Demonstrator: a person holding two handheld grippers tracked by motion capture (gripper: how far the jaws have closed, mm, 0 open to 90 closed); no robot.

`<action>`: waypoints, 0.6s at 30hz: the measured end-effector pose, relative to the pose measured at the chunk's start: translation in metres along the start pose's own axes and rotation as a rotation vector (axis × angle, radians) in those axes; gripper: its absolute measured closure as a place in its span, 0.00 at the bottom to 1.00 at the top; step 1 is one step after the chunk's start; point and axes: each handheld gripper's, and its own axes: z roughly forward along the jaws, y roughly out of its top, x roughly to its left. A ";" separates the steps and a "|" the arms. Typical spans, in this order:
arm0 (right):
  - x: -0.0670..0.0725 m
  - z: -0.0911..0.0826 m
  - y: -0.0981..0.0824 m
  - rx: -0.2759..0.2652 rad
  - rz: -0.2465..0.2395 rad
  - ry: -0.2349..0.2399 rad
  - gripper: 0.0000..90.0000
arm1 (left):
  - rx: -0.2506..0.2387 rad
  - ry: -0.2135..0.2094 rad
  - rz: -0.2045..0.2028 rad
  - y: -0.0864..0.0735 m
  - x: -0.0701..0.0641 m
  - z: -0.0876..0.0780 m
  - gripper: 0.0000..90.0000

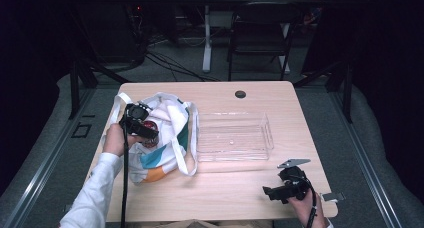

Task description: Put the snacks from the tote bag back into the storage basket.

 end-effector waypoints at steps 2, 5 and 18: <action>0.000 0.000 0.000 -0.002 0.002 0.002 0.04 | 0.001 -0.003 -0.002 0.001 0.000 -0.002 0.29; 0.000 0.001 0.000 -0.010 0.006 0.006 0.04 | -0.002 -0.005 0.000 0.003 0.000 -0.005 0.29; 0.000 0.000 0.000 -0.011 0.005 0.010 0.04 | -0.004 0.006 0.016 0.016 -0.003 -0.017 0.29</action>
